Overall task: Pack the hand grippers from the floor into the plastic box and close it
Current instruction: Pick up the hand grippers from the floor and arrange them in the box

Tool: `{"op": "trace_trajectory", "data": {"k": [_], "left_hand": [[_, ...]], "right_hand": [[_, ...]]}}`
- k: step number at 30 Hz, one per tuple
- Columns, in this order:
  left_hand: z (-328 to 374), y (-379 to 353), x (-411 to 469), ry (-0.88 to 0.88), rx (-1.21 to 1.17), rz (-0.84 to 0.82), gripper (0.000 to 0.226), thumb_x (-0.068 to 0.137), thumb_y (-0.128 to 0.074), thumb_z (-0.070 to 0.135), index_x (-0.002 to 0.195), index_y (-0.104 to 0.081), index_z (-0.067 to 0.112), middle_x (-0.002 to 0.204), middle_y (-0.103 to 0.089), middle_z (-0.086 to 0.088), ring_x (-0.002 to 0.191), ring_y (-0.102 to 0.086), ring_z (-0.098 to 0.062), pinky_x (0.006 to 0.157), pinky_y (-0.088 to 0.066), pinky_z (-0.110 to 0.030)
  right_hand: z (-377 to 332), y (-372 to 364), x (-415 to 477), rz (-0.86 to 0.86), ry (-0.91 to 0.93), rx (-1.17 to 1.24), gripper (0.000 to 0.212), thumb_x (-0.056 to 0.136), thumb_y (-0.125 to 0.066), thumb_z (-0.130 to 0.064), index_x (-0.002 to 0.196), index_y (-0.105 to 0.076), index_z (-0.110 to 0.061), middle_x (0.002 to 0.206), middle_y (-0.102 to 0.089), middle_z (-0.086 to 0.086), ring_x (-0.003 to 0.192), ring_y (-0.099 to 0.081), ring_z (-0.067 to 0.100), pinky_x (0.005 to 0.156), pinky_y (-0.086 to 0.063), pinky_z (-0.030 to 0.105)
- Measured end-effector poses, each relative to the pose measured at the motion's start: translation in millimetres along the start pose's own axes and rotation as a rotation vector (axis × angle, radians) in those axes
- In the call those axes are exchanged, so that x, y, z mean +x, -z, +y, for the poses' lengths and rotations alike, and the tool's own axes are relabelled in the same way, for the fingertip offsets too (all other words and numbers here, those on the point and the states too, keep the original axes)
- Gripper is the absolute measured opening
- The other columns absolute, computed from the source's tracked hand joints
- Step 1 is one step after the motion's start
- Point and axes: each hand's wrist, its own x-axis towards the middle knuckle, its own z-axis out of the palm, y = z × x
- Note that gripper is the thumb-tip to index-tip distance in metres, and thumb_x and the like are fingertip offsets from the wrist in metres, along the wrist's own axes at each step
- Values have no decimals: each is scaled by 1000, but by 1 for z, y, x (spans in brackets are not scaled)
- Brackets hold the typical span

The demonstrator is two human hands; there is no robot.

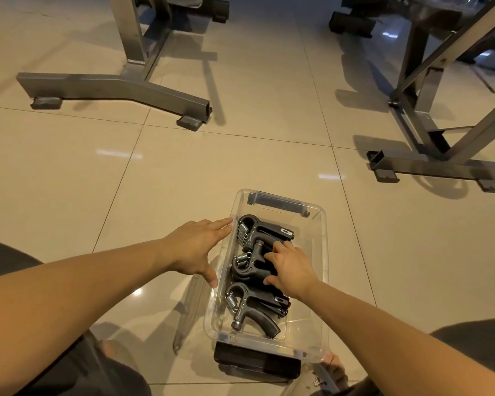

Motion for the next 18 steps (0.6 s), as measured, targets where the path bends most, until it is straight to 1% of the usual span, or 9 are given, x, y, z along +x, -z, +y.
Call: {"op": "trace_trajectory", "data": {"k": [2, 5, 7, 10, 13, 15, 18], "left_hand": [[1, 0, -1, 9, 12, 2, 137, 61, -79, 73, 161, 0, 23, 168, 9, 11, 151, -18, -21, 120, -24, -39], [5, 1, -7, 42, 17, 3, 133, 63, -79, 72, 161, -4, 23, 169, 1, 6, 152, -18, -23, 121, -23, -40], [8, 3, -15, 71, 1, -4, 130, 64, -80, 69, 161, -7, 22, 169, -4, 3, 152, -18, -23, 121, -23, -39], [11, 14, -33, 126, -37, 7, 126, 66, -82, 64, 161, -11, 21, 168, -13, 0, 150, -24, -24, 119, -28, -39], [13, 29, -60, 223, -67, 90, 117, 69, -83, 60, 159, -20, 19, 164, -24, 0, 146, -31, -24, 115, -34, -39], [13, 34, -83, 299, -88, 160, 113, 69, -83, 58, 158, -24, 20, 161, -29, 0, 143, -35, -23, 113, -37, -39], [10, 34, -130, 417, -140, 248, 115, 67, -84, 59, 158, -23, 23, 160, -31, 2, 142, -36, -22, 111, -40, -39]], "right_hand": [[0, 1, 0, -13, -12, 12, 61, 86, -71, -51, 138, -57, -22, 128, -51, 0, 120, -45, 23, 101, -44, 39], [-3, 6, -1, -25, -18, 16, 63, 86, -71, -51, 139, -56, -22, 130, -52, 0, 121, -45, 23, 101, -44, 39], [-8, 15, 0, -1, -18, 36, 63, 86, -71, -52, 139, -55, -23, 128, -53, 0, 119, -48, 22, 100, -45, 38], [-21, 37, 1, 127, -5, 112, 54, 87, -71, -51, 132, -60, -23, 117, -56, -3, 111, -52, 19, 92, -48, 34], [-45, 70, 3, 307, 39, 215, 43, 88, -72, -45, 123, -66, -21, 106, -58, -5, 103, -55, 18, 83, -48, 33], [-70, 92, 3, 369, 87, 273, 46, 88, -71, -47, 125, -66, -20, 110, -59, -5, 105, -57, 17, 84, -49, 34], [-111, 120, -4, 398, 167, 318, 56, 85, -72, -54, 129, -62, -22, 116, -57, -7, 105, -58, 14, 84, -53, 37]]}}
